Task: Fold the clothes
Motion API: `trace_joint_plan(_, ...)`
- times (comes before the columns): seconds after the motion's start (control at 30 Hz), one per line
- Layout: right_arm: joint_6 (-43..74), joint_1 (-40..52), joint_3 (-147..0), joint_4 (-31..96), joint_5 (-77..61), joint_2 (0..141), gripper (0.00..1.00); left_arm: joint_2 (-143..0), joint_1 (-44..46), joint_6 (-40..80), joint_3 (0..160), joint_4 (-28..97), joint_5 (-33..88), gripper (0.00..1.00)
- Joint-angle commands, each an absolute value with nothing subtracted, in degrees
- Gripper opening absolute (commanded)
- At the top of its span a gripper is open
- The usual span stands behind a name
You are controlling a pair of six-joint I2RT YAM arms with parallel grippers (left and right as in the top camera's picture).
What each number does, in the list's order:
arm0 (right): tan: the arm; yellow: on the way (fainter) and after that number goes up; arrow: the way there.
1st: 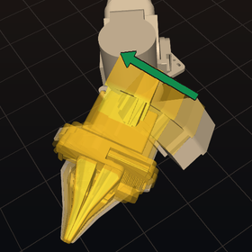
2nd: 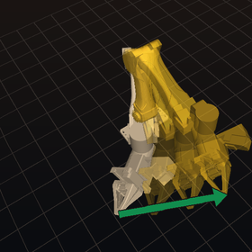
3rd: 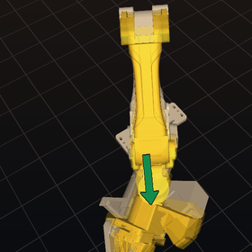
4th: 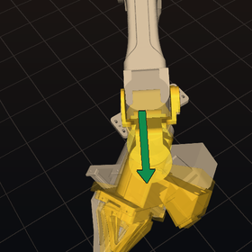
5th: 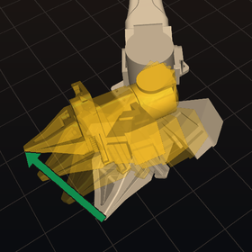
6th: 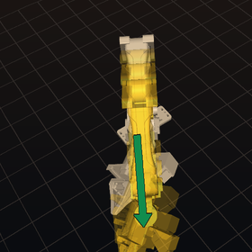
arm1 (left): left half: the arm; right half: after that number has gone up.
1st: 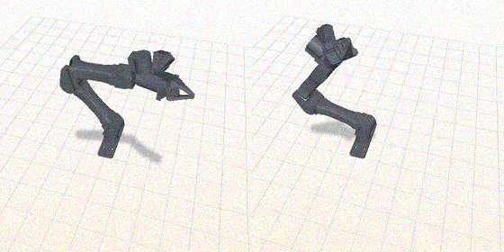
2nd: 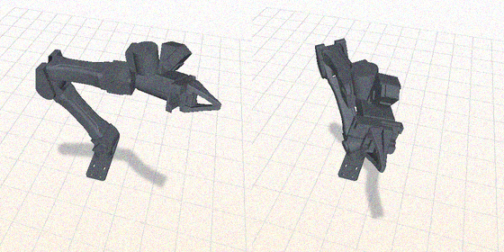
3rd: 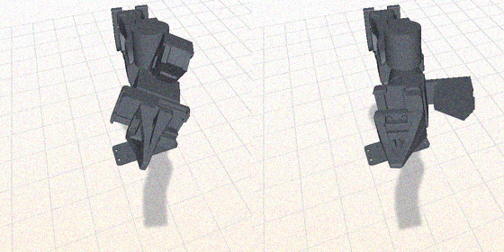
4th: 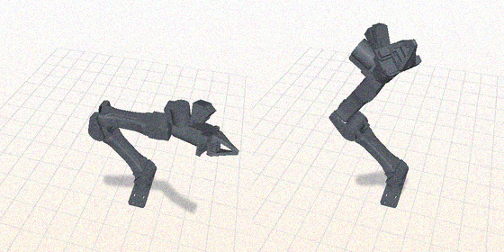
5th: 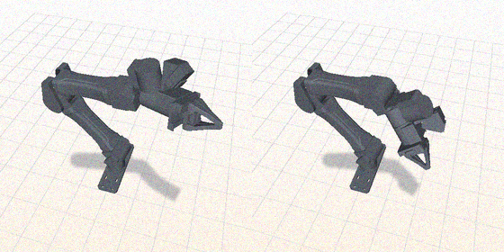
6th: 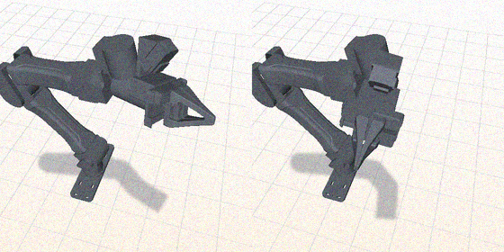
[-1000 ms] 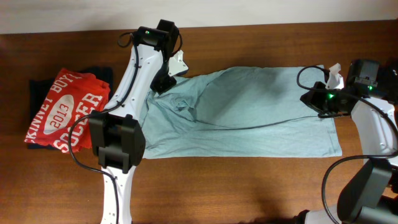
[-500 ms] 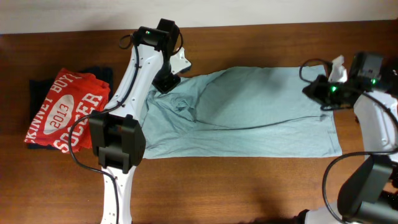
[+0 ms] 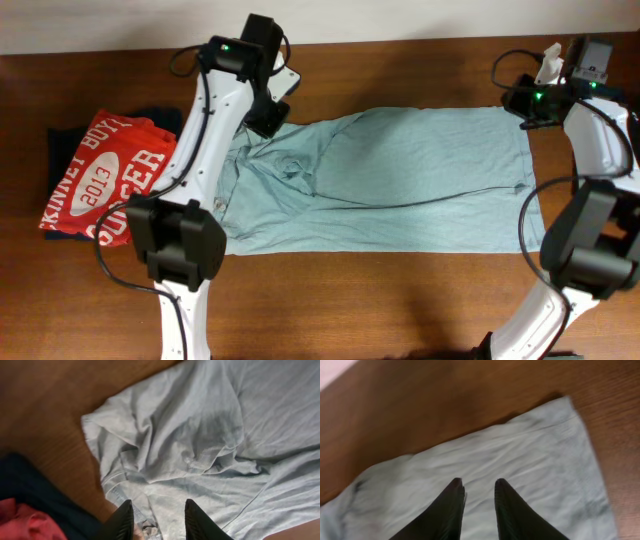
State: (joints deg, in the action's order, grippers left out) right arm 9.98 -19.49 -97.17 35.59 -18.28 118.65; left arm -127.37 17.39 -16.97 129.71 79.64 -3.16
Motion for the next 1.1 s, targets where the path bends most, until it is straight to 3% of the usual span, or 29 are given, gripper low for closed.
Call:
trace_joint_plan(0.0,9.17,-21.58,-99.15,33.04,-13.21,122.96,0.27,-124.70,16.23,-14.55,130.82,79.09,-2.33,0.34)
trace_joint_plan(0.4,6.20,-24.77,-99.18,23.22,-13.08,131.50,0.28,-124.70,15.66,-12.78,130.82,79.00,-2.07,0.39)
trace_joint_plan(0.8,6.92,-24.47,-99.18,16.38,-19.09,136.03,0.62,-124.70,15.64,-11.11,130.82,79.57,1.34,0.40)
trace_joint_plan(1.0,6.87,-22.81,-99.18,16.23,-20.60,136.40,0.61,-124.70,15.64,-11.16,130.82,80.18,1.32,0.40)
trace_joint_plan(1.07,6.87,-22.39,-99.18,16.69,-20.53,136.40,0.54,-124.70,15.64,-11.16,130.82,80.18,1.32,0.40)
